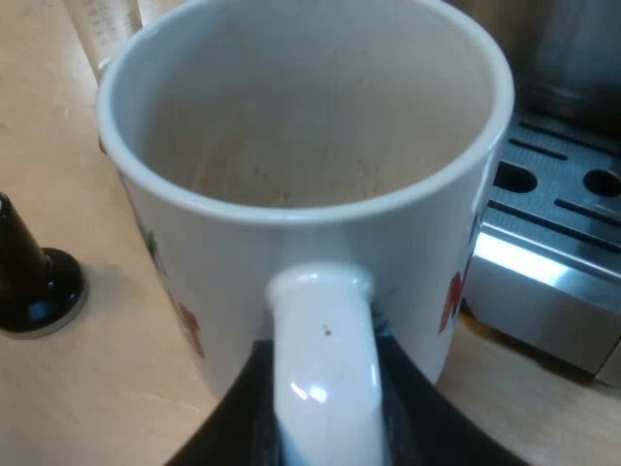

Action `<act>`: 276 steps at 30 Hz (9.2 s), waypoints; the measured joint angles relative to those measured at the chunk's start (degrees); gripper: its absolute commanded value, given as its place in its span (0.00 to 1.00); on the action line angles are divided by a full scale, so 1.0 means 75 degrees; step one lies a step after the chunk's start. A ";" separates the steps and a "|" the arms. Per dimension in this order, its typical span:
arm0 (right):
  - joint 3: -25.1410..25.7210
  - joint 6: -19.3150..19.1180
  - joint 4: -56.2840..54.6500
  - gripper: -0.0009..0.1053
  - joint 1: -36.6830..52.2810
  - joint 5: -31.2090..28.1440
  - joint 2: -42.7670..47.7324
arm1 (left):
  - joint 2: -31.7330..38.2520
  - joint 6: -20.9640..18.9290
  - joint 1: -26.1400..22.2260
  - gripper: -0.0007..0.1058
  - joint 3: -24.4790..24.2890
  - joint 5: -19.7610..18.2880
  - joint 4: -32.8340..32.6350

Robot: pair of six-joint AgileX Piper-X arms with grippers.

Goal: Place mug into machine

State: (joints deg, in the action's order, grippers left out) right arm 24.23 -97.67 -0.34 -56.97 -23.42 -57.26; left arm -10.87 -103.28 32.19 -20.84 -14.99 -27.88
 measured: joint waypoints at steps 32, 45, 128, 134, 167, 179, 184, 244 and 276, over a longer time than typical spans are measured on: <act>0.2147 0.0578 0.1318 0.01 0.0201 -0.0569 -0.3696 | 0.0000 0.0000 0.0000 0.66 0.0711 0.0345 0.1037; 0.2850 0.0576 0.1333 0.01 0.0737 -0.0451 -0.4478 | -0.0014 0.0000 0.0000 0.66 0.0734 0.0345 0.1037; 0.4716 0.1781 -0.0905 0.53 0.0521 -0.1489 -0.4667 | 0.0001 -0.0056 0.0000 0.66 -0.0398 0.0362 -0.0273; 0.4716 0.1780 -0.1566 0.53 -0.0021 -0.1727 -0.3948 | 0.0001 -0.0001 0.0000 0.66 -0.1073 0.0362 -0.0379; 0.4727 0.0745 -0.0812 0.01 0.0048 -0.1386 -0.2862 | -0.1392 -0.0164 -0.0807 0.66 -0.1930 0.0267 -0.0223; 0.5033 0.0568 -0.0217 0.01 0.0099 -0.1325 -0.3634 | -0.1584 0.0241 -0.1542 0.66 -0.1916 -0.0841 -0.0025; 0.5542 0.0509 -0.0192 0.01 0.0099 -0.1469 -0.4132 | -0.1584 0.0241 -0.1542 0.66 -0.1916 -0.0841 -0.0025; 0.5971 0.1683 -0.3862 0.78 -0.0755 -0.1781 -0.2978 | -0.0706 0.0563 -0.1453 0.66 -0.2283 -0.0841 -0.1236; 0.5971 0.0115 -0.5584 0.77 0.4890 0.0485 -0.0253 | -0.2310 0.0543 -0.3503 0.66 -0.3187 -0.0895 -0.0930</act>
State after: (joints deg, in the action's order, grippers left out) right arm 69.01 -96.81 -42.23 -20.30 -19.78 -59.15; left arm -28.20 -99.21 5.92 -44.74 -21.70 -34.86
